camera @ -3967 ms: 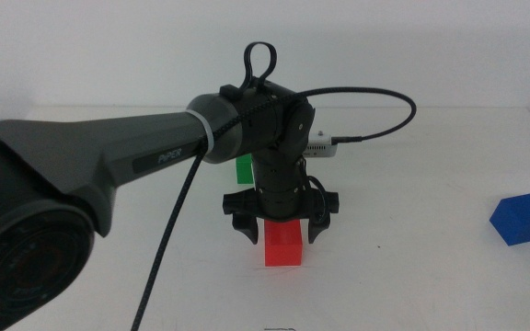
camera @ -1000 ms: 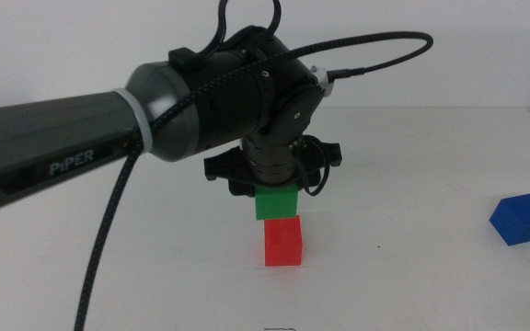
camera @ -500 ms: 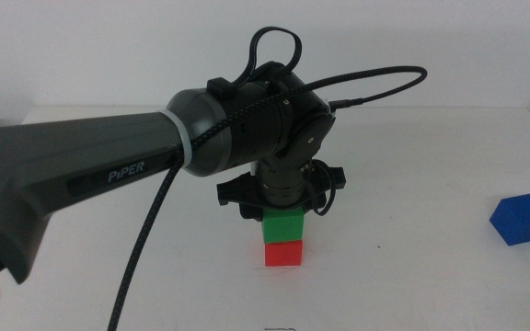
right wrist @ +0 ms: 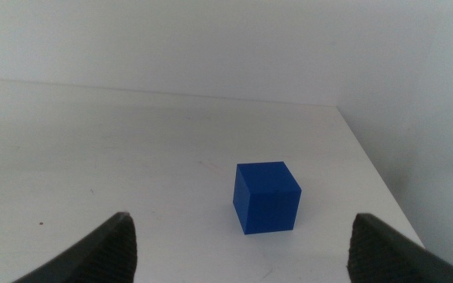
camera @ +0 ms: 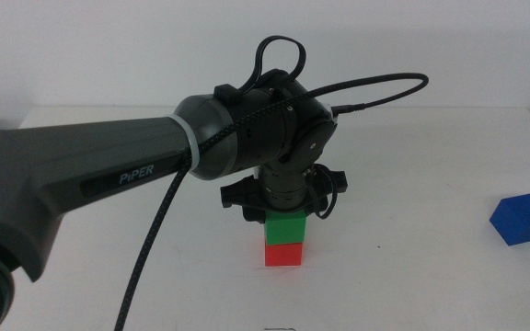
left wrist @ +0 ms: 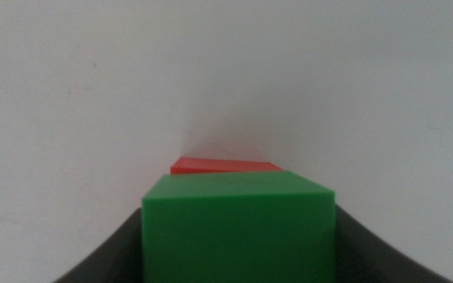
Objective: Stack red cubes first, then green, then blue cubes in a specific spot.
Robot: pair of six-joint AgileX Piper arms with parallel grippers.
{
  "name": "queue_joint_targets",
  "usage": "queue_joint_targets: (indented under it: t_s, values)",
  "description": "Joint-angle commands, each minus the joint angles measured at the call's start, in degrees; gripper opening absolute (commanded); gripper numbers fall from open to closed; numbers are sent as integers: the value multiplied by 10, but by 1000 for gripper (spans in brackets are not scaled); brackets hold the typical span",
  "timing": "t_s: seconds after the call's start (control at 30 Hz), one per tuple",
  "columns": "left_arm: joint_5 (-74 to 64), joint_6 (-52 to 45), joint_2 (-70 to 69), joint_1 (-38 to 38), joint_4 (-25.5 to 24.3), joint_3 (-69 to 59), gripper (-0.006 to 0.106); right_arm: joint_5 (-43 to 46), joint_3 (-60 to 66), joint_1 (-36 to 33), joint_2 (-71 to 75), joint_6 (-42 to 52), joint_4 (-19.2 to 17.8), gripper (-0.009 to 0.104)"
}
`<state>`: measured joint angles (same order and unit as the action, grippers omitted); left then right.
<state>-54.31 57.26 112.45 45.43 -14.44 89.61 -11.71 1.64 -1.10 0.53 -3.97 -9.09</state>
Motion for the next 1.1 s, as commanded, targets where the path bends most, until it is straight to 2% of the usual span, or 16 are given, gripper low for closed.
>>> queue_joint_targets:
  t_s: [0.0, 0.5, 0.53, 0.63, 0.67, 0.7, 0.83, 1.07]
  values:
    - [11, 0, -32, 1, -11, 15, -1, 43, -10, 2, 13, 8, -7, 94]
    - [14, -20, -25, 1, -9, 15, -1, 43, -10, 2, 13, 8, -7, 94]
    - [14, -20, -25, 1, -17, 15, 17, 43, -10, 2, 13, 8, -7, 94]
    - [14, -22, -25, 1, -19, 15, 33, 43, -10, 2, 13, 8, -7, 94]
    - [14, -22, -25, 1, -19, 15, 57, 43, -10, 2, 13, 8, -7, 94]
    - [14, -22, -25, 1, -19, 15, 65, 43, -10, 2, 13, 8, -7, 94]
    - [14, -27, -25, 1, -22, 15, 77, 43, -10, 2, 13, 8, -7, 94]
    - [24, -41, -30, 1, -17, 16, 88, 43, -10, 2, 13, 8, -7, 94]
